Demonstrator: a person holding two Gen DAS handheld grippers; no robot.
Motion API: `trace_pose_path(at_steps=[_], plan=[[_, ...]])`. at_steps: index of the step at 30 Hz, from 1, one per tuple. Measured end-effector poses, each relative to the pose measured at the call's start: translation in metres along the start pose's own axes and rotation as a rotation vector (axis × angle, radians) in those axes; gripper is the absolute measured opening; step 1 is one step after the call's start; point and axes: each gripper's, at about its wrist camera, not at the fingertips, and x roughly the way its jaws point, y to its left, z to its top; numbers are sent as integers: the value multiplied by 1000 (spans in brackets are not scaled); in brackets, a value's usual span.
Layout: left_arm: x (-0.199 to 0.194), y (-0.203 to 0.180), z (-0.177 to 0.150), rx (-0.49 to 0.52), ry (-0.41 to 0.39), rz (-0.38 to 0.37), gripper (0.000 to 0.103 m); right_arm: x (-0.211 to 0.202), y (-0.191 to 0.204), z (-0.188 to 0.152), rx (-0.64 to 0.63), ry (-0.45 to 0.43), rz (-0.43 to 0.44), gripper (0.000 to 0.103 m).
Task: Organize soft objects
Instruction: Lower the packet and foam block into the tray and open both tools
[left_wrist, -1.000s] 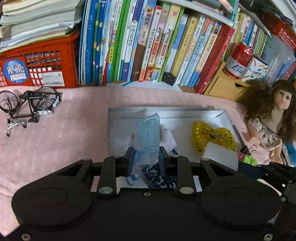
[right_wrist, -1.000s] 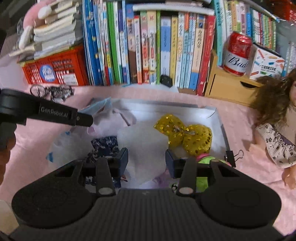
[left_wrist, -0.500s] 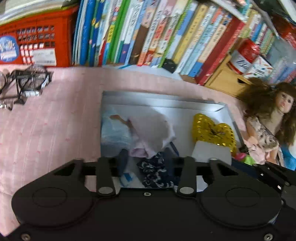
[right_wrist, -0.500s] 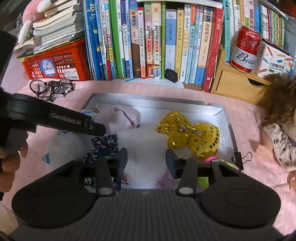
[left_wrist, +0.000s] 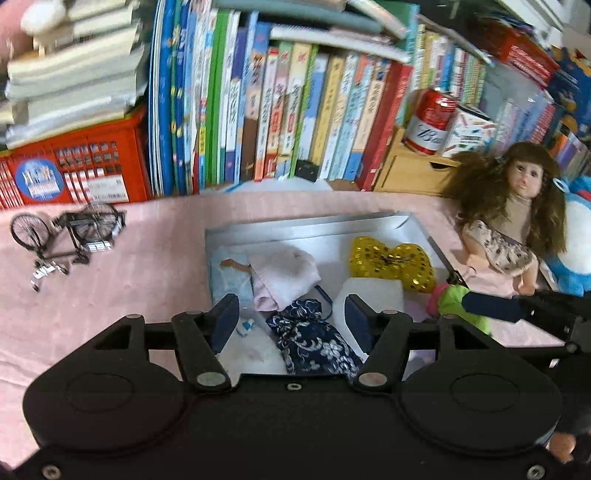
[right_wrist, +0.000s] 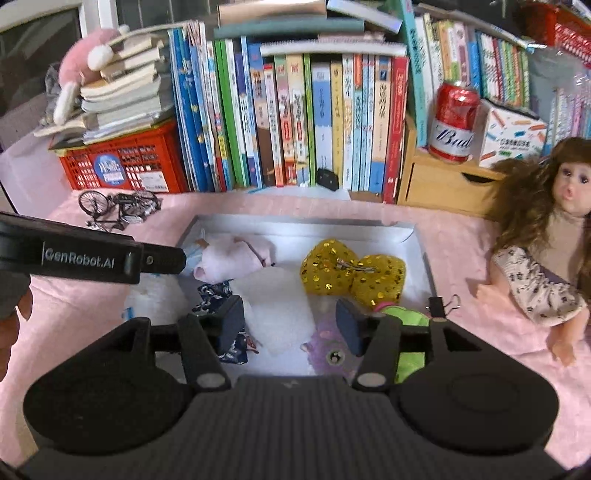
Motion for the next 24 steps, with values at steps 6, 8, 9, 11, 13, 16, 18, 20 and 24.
trace_pose_path(at_steps=[6, 8, 9, 11, 13, 16, 18, 20, 24], plan=[[-43, -19, -18, 70, -70, 8, 67, -42, 6, -7, -31, -70, 15, 73], [-56, -24, -26, 98, -92, 5, 68, -55, 8, -11, -41, -88, 23, 74], [-61, -26, -30, 109, -103, 10, 70, -60, 9, -13, -47, -94, 26, 76], [-73, -31, -39, 142, -124, 10, 72, -72, 10, -17, -52, -106, 29, 77], [-83, -36, -47, 164, -138, 9, 73, -81, 11, -20, -54, -107, 29, 78], [-95, -41, -61, 196, -149, 3, 73, -94, 11, -26, -60, -112, 31, 80], [-103, -43, -71, 211, -161, -13, 74, -102, 10, -30, -64, -116, 32, 81], [-110, -44, -81, 215, -171, -21, 75, -108, 9, -33, -61, -115, 35, 82], [-121, -44, -102, 232, -182, -48, 77, -116, 6, -41, -45, -106, 44, 84]])
